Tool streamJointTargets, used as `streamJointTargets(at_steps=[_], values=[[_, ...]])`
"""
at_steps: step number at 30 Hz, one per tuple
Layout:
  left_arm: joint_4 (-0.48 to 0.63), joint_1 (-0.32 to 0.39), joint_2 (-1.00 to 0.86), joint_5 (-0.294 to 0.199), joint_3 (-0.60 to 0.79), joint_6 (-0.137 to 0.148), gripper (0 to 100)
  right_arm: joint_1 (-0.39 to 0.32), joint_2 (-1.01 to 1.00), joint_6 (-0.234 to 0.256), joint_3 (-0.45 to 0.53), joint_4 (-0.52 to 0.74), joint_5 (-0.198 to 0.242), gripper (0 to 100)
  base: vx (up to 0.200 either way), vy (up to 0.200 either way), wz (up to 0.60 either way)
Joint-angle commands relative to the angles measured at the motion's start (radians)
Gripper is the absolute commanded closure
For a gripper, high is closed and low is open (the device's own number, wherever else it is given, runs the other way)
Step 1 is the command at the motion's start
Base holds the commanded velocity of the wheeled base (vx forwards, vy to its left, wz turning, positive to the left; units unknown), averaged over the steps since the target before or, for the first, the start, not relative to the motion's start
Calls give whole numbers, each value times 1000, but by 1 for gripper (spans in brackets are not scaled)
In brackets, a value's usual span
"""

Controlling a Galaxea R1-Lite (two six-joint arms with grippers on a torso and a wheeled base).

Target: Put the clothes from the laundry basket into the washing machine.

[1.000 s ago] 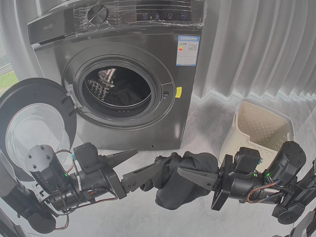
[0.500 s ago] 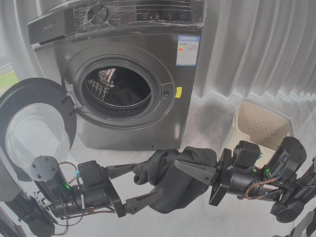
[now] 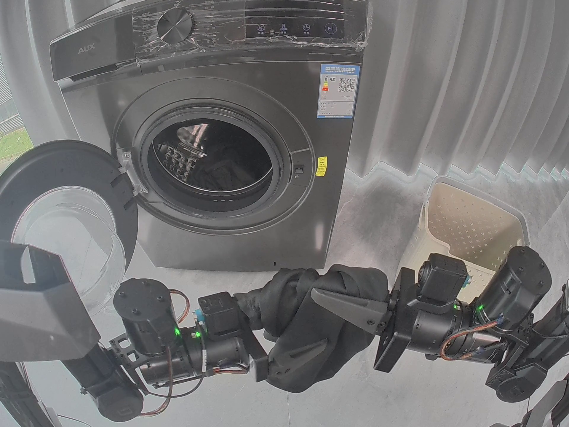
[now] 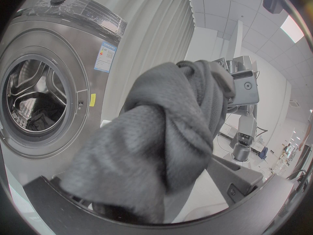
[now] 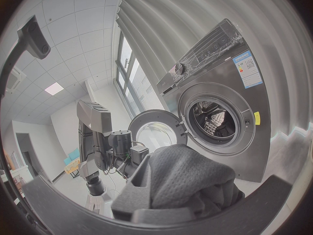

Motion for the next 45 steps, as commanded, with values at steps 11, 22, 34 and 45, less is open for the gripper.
streamJointTargets(at_steps=[11,22,34,45], values=[[-2,-16,100,-1,-91,7,0,-11,5,3,-7,-1,-3,100,0,0,0],[-5,-6,90,5,-133,3,100,-48,0,3,-28,-1,-7,100,0,0,0],[-5,9,-12,4,-108,-9,100,-186,6,7,-64,-1,-7,100,0,0,0],[-3,12,-135,10,-45,-37,100,-189,48,3,-19,1,-7,100,0,0,0]])
